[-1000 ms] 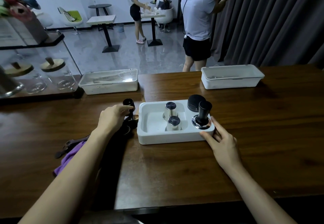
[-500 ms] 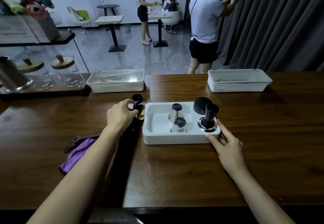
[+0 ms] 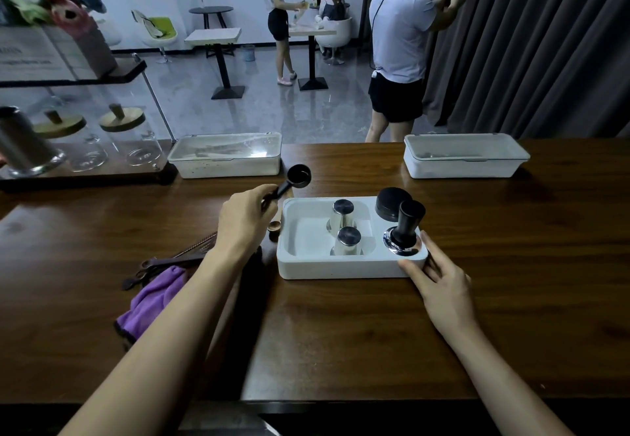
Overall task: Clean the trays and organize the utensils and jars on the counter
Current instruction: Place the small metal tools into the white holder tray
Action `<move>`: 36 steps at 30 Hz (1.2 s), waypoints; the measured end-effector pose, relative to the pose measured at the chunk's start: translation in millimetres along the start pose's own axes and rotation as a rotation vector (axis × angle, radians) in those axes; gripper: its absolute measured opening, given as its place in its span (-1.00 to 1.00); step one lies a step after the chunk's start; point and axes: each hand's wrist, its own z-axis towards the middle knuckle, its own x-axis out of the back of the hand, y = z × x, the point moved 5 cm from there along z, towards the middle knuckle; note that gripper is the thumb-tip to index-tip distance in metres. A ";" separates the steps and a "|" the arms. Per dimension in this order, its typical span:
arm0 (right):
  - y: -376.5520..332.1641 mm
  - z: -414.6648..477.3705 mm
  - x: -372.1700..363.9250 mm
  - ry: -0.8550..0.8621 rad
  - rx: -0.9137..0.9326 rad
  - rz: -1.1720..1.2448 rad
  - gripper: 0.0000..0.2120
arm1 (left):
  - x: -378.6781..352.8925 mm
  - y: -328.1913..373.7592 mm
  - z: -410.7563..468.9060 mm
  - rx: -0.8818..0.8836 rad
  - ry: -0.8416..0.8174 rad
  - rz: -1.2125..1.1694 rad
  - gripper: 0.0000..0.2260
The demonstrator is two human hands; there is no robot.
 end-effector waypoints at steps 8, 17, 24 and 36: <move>-0.6 -0.4 -0.4 -0.012 0.003 -0.022 -0.29 | -5.4 53.2 -11.6 -0.262 -0.072 -0.087 -0.70; 1.3 -0.2 0.8 -0.015 0.002 -0.026 -0.27 | -37.5 74.0 -29.6 -0.373 -0.238 -0.128 -0.73; -1.0 0.2 0.4 -0.012 0.008 -0.024 -0.31 | -45.7 70.9 -32.2 -0.313 -0.328 -0.139 -0.78; -6.9 -2.7 0.3 0.003 -0.010 -0.020 -0.33 | -50.7 66.5 -32.7 -0.240 -0.418 -0.157 -0.77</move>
